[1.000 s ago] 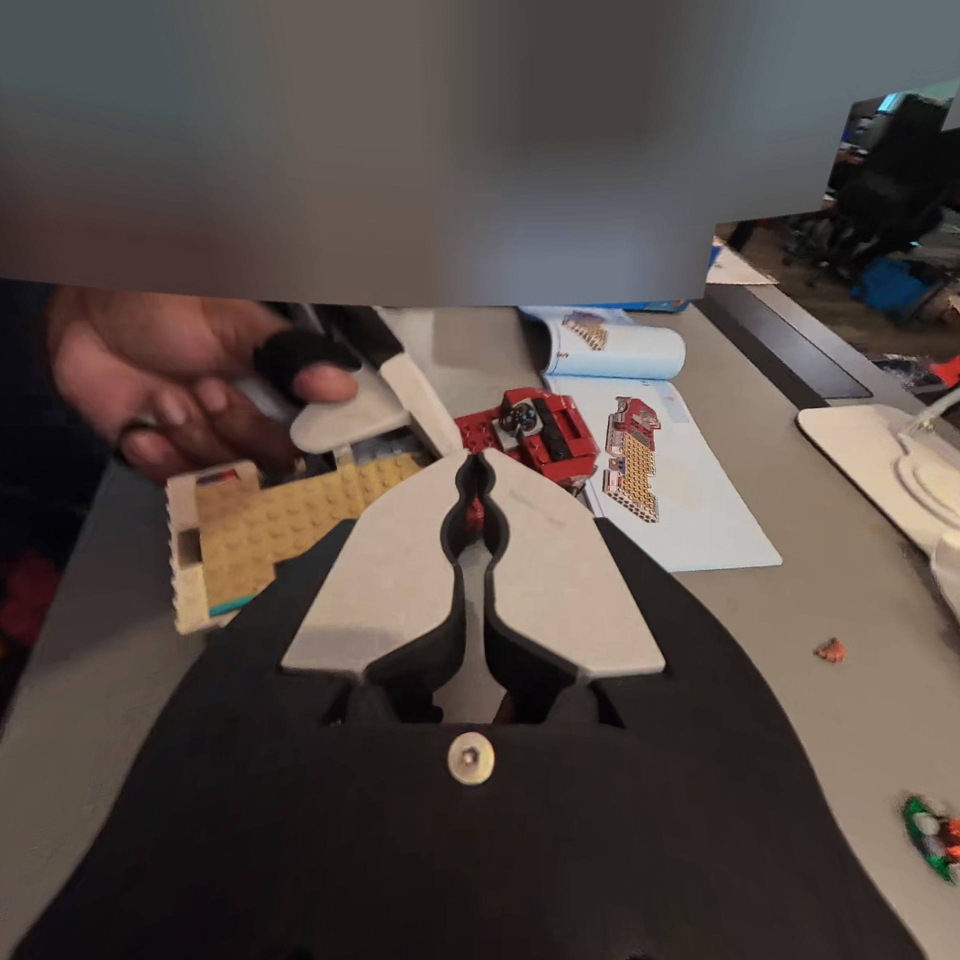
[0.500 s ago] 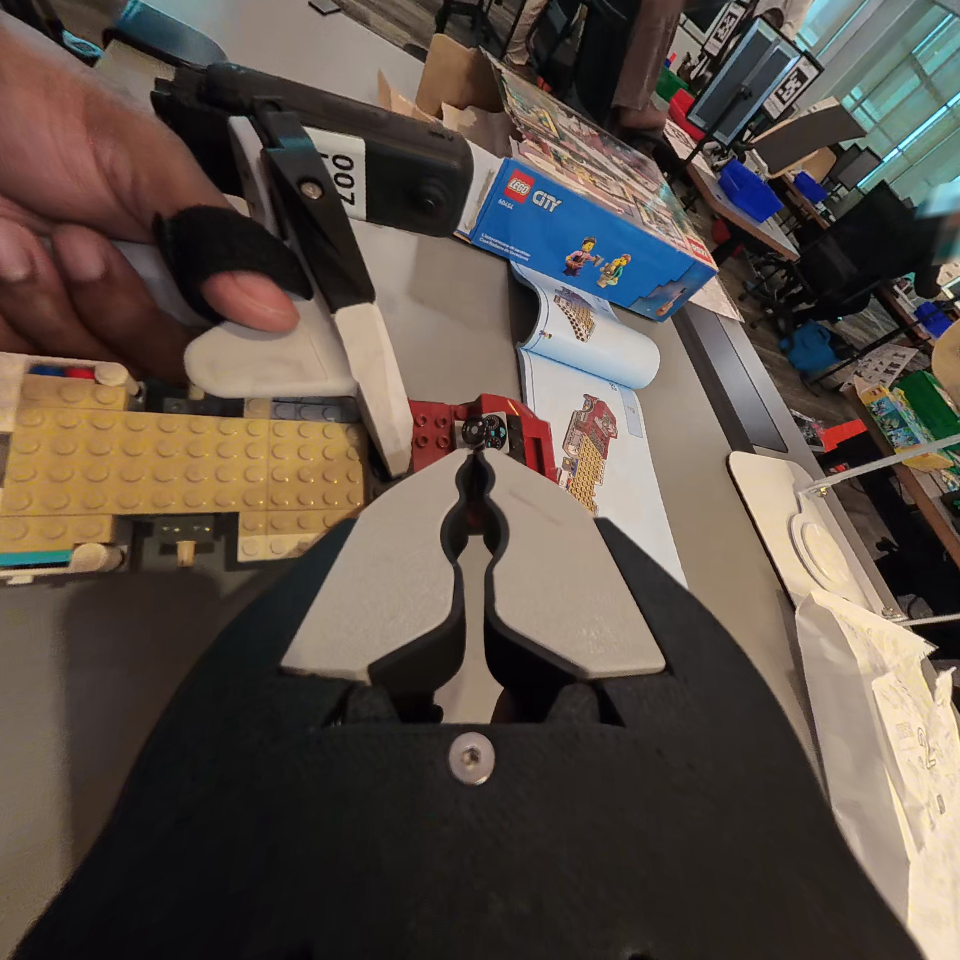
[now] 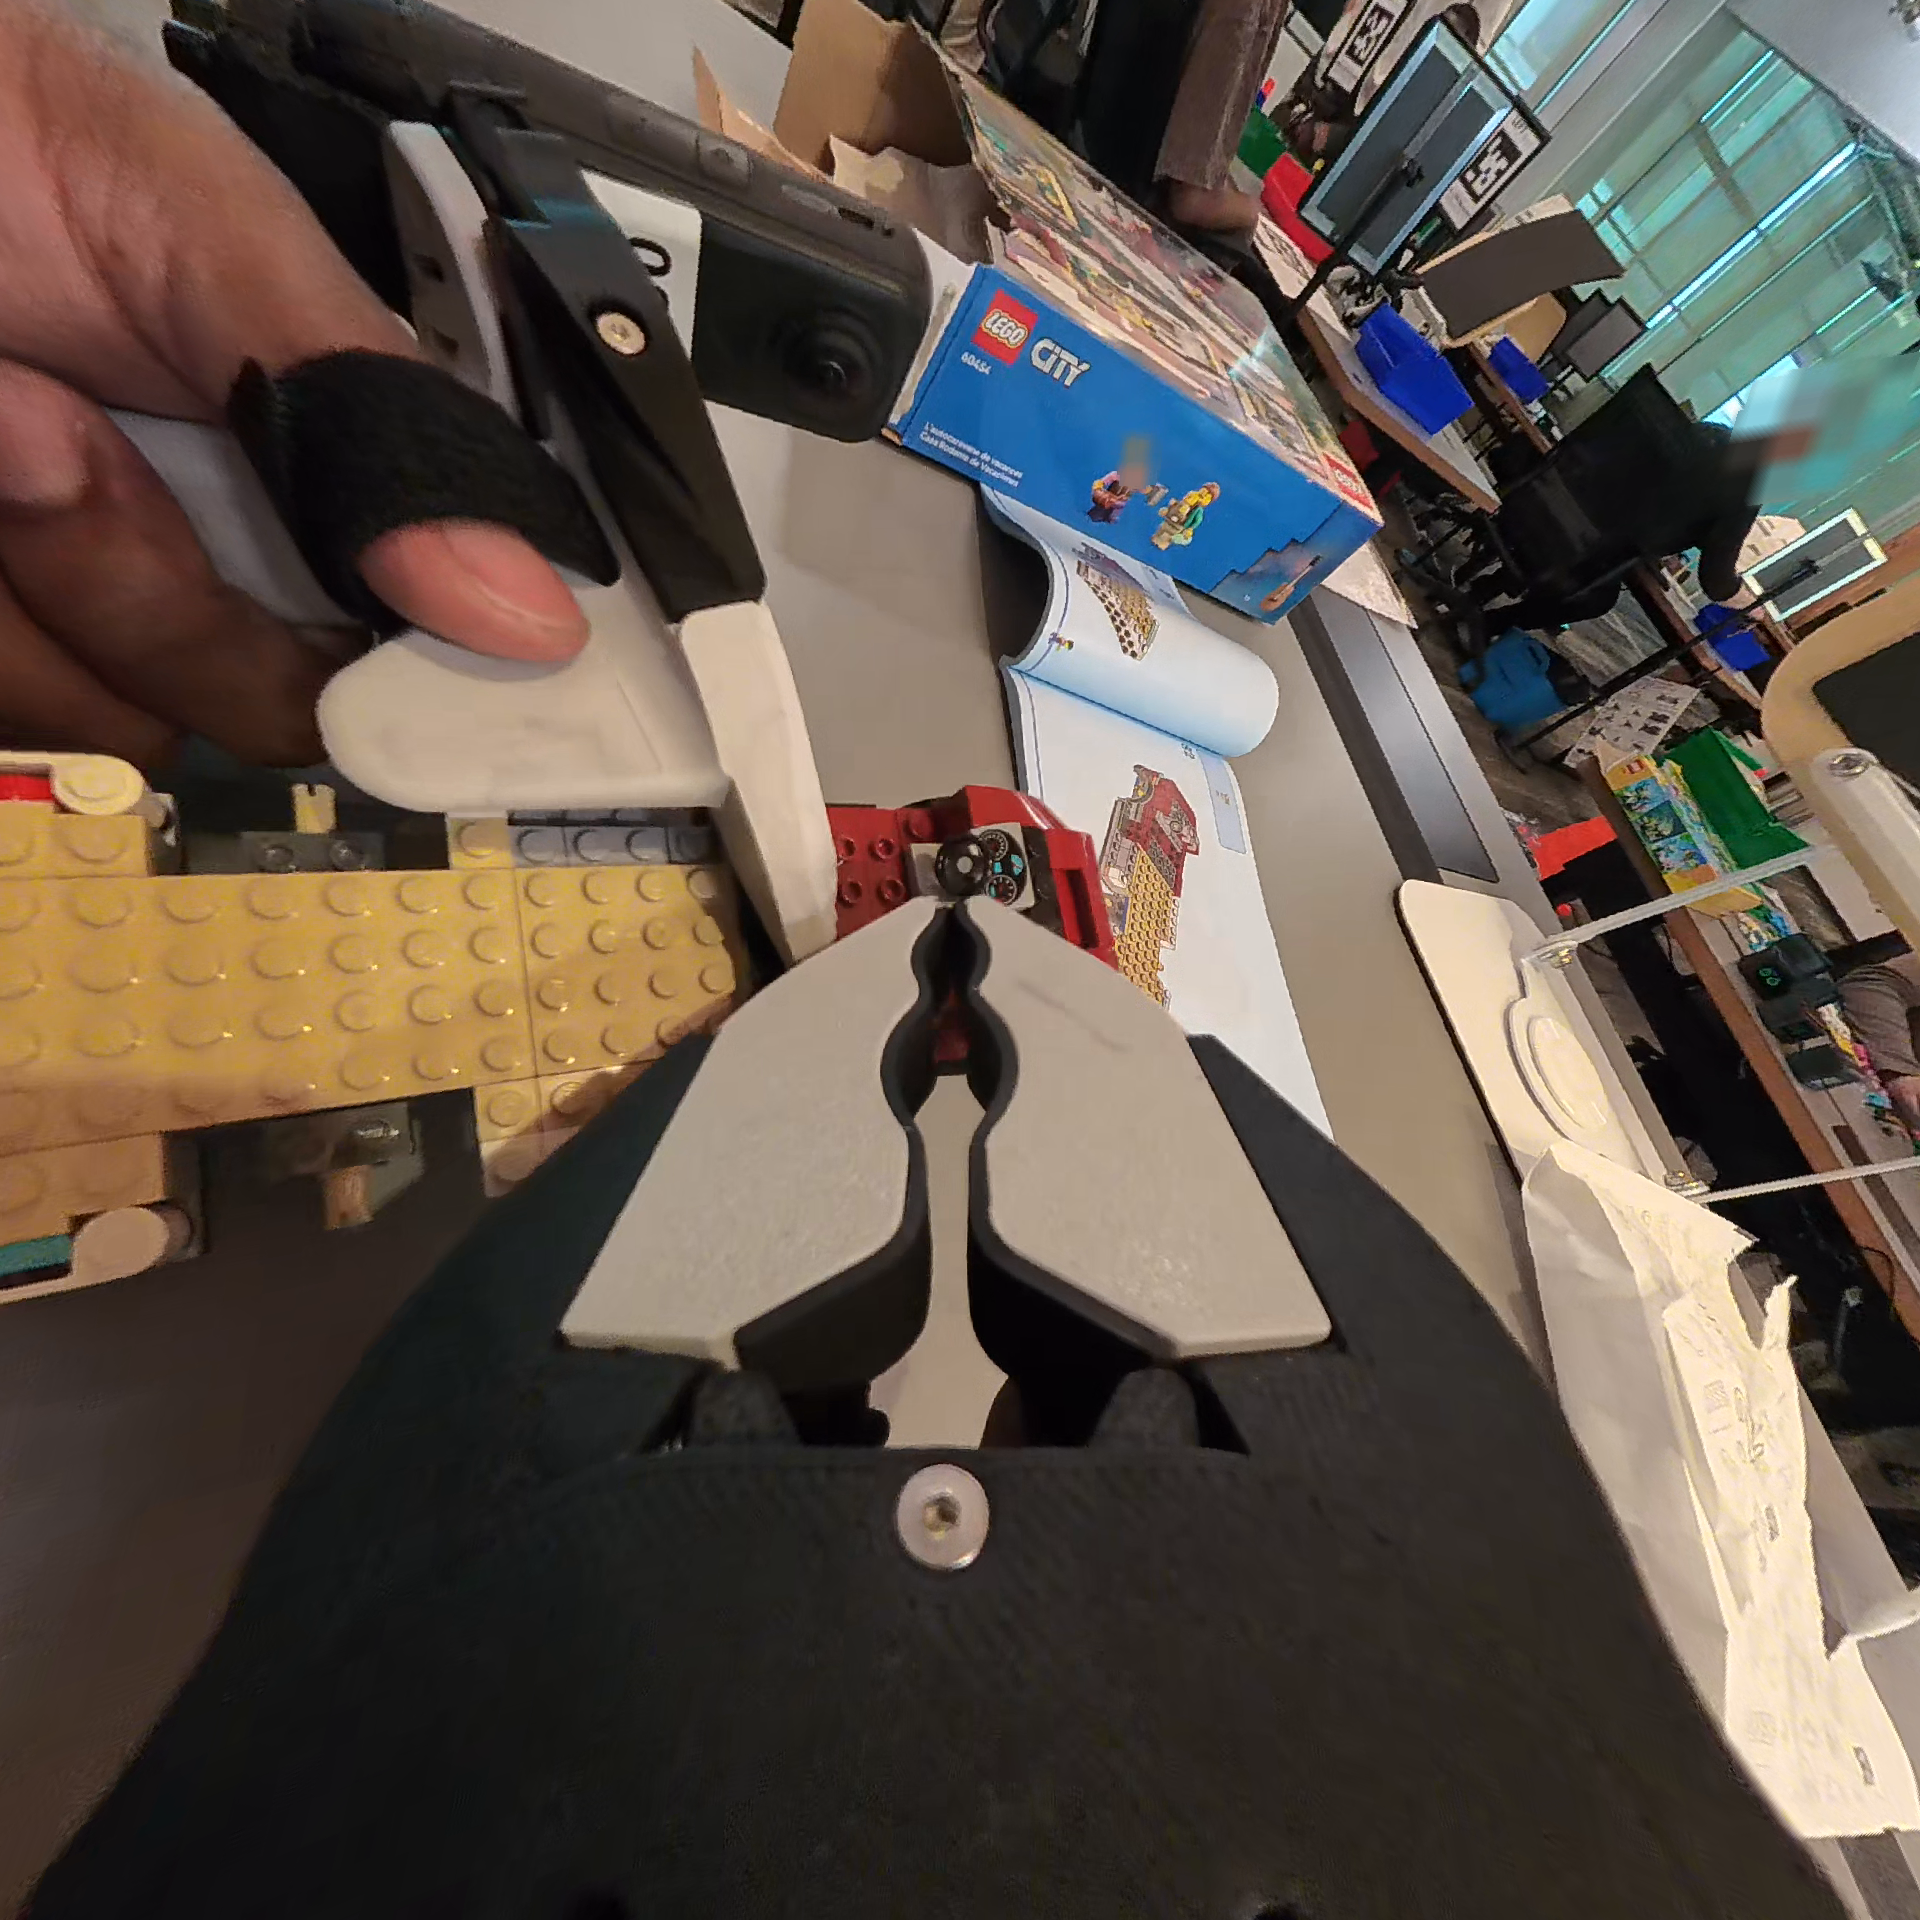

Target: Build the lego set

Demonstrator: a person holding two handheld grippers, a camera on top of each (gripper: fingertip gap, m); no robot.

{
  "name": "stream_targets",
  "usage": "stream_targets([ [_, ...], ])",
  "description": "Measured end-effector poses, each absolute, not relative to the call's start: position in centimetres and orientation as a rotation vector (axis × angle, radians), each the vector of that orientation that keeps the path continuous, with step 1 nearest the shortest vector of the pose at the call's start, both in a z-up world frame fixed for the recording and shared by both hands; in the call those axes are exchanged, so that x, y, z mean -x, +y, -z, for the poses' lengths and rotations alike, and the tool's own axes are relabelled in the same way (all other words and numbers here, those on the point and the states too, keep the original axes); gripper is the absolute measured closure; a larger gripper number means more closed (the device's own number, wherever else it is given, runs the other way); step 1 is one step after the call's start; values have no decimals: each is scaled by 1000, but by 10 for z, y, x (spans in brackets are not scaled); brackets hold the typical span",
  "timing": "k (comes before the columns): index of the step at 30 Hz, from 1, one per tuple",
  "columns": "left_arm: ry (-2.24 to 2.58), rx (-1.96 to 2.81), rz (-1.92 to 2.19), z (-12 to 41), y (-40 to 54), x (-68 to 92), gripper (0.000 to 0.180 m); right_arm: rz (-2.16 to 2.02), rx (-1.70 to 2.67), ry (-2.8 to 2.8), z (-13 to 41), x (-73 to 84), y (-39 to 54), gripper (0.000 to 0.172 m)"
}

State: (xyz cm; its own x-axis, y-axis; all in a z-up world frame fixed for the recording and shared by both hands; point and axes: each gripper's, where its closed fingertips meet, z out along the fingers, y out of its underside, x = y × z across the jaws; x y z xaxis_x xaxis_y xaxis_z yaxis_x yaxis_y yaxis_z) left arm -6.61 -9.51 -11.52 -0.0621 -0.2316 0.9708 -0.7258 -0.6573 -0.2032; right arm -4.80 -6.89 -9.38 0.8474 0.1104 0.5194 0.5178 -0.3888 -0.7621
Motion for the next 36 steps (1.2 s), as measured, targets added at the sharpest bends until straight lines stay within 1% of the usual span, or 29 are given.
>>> stream_targets([
  [18,-1158,-1928,-1722,122,-97,65,149,557,1983,-507,99,46,-71,172],
  [36,-1157,-1947,-1695,126,-99,65,148,589,2000,-515,103,44,-71,172],
])
